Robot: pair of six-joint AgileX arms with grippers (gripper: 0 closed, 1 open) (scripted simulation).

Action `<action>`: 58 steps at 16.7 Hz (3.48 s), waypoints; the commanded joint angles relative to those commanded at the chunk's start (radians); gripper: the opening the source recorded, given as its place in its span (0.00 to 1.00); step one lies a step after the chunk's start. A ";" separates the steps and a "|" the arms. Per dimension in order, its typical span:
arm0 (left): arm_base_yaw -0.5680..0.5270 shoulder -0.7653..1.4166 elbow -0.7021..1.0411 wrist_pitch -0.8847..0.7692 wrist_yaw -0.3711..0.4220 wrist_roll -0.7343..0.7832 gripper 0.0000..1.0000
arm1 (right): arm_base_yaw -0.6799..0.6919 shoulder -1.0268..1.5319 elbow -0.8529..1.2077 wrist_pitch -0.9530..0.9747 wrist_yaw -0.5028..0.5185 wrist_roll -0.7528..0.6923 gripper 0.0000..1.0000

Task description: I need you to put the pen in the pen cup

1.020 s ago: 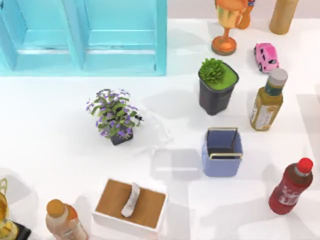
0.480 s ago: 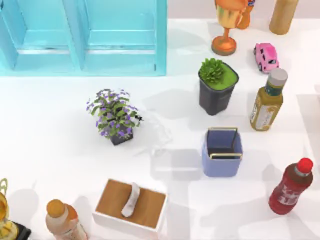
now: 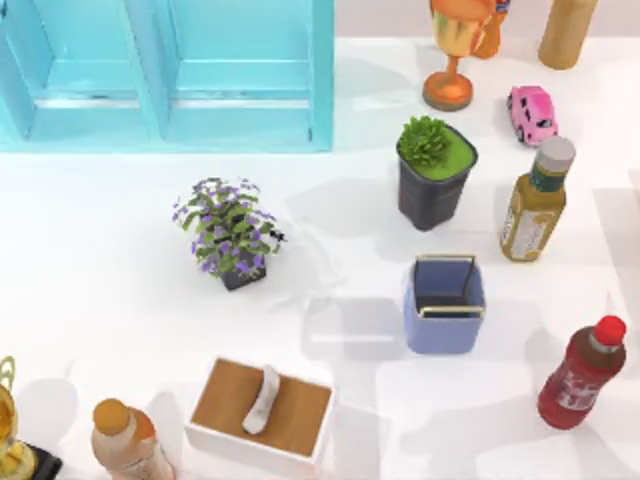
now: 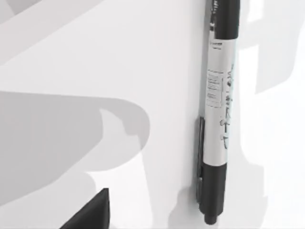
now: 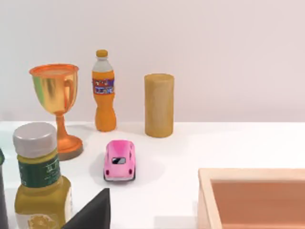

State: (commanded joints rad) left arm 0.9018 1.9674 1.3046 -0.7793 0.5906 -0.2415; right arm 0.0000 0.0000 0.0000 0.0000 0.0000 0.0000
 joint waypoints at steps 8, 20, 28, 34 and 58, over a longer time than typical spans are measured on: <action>-0.066 0.088 -0.035 0.168 -0.009 -0.077 1.00 | 0.000 0.000 0.000 0.000 0.000 0.000 1.00; -0.146 0.197 -0.078 0.367 -0.023 -0.167 0.77 | 0.000 0.000 0.000 0.000 0.000 0.000 1.00; -0.146 0.197 -0.078 0.367 -0.023 -0.167 0.17 | 0.000 0.000 0.000 0.000 0.000 0.000 1.00; -0.146 0.197 -0.078 0.367 -0.023 -0.167 0.00 | 0.000 0.000 0.000 0.000 0.000 0.000 1.00; 0.273 -0.314 0.005 -0.429 0.006 0.289 0.00 | 0.000 0.000 0.000 0.000 0.000 0.000 1.00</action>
State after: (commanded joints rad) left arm 1.1749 1.6536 1.3095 -1.2082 0.5965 0.0471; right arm 0.0000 0.0000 0.0000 0.0000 0.0000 0.0000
